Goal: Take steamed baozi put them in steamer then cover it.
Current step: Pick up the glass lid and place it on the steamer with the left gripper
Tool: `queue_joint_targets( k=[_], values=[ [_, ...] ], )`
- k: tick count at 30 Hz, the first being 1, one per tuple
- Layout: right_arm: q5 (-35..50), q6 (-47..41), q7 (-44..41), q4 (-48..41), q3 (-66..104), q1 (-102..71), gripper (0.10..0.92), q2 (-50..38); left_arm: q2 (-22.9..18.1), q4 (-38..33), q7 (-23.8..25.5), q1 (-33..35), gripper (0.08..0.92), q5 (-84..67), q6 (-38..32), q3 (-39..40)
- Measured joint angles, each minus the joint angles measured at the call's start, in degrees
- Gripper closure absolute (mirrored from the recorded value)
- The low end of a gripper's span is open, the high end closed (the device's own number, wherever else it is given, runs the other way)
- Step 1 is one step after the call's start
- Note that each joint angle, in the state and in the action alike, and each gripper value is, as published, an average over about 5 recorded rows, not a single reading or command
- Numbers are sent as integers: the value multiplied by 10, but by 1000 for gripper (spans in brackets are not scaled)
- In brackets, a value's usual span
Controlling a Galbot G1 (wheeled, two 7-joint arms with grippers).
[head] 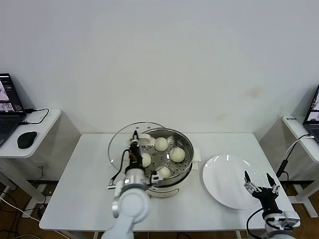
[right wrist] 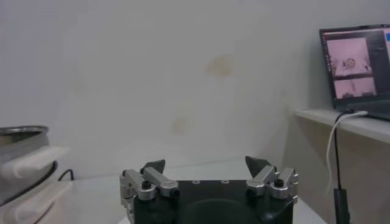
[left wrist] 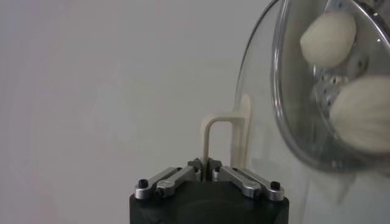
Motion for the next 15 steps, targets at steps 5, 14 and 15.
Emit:
queue_joint_targets(
  k=[5, 14, 15],
  values=[
    [-4, 0, 0, -6, 2, 3, 203, 5, -20, 30, 2, -29, 865, 5, 8, 31],
    [-9, 0, 0, -11, 4, 7, 203, 9, -39, 74, 3, -55, 865, 12, 21, 72],
    [-10, 0, -1, -12, 4, 7, 203, 9, -40, 78, 3, -56, 865, 12, 22, 74]
  ],
)
